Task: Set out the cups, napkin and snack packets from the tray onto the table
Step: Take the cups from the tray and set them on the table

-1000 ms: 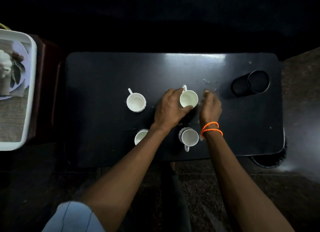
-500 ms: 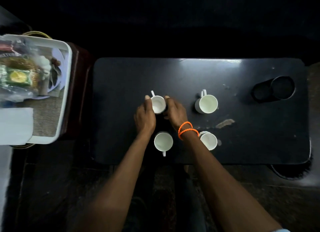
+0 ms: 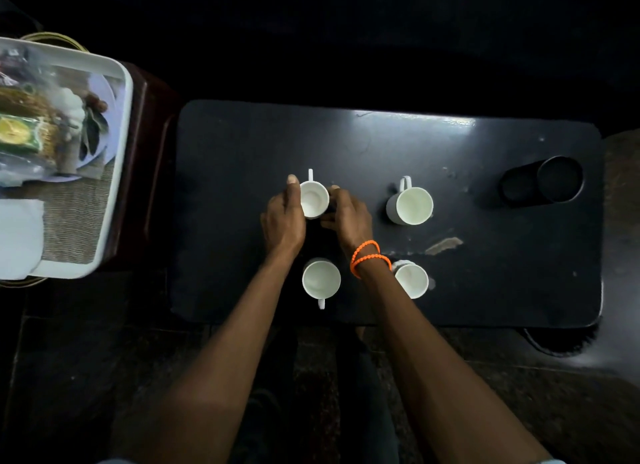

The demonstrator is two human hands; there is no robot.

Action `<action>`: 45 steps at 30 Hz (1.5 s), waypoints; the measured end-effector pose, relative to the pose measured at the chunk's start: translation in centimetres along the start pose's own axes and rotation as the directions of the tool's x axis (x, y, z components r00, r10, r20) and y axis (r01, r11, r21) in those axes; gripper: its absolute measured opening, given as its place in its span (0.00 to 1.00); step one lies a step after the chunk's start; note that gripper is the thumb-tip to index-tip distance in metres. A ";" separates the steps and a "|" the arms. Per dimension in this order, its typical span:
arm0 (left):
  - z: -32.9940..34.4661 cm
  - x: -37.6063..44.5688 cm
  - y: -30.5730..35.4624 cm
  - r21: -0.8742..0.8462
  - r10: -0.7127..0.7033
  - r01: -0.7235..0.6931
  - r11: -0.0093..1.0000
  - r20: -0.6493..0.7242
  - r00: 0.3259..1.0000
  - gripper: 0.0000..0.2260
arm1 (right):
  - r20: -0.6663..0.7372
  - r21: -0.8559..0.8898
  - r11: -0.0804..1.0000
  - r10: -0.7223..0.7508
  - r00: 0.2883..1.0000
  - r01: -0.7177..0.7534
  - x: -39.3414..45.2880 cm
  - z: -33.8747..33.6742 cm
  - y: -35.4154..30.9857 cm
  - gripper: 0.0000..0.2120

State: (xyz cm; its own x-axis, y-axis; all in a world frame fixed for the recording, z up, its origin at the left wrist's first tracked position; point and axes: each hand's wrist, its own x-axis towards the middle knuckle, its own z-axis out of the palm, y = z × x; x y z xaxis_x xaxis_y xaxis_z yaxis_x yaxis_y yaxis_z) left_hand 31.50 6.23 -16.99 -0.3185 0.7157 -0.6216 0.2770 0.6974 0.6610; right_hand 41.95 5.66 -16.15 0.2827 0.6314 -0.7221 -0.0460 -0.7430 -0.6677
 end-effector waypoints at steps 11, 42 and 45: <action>-0.4 -3.7 -2.6 0.207 0.166 -0.161 0.965 -0.009 0.986 0.22 | -0.292 -0.339 0.899 -0.382 0.877 0.279 -1.3 -4.7 1.8 0.14; 0.5 -9.9 -6.4 0.565 0.217 -0.193 0.802 0.025 0.976 0.41 | -0.455 -0.685 0.728 -0.433 0.778 0.005 -6.1 -8.8 9.2 0.27; -1.1 -9.0 -5.2 0.503 0.251 -0.203 0.840 -0.028 0.968 0.38 | -0.411 -0.745 0.662 -0.556 0.722 0.086 -6.7 -6.8 7.6 0.23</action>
State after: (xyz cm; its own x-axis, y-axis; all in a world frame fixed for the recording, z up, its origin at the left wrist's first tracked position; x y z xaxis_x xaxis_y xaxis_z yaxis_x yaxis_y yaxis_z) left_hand 31.95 -3.87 -14.44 -0.2645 0.8664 -0.4236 0.7535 0.4598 0.4699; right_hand 46.21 -5.73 -15.20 0.6236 0.7780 -0.0759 0.7074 -0.6030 -0.3687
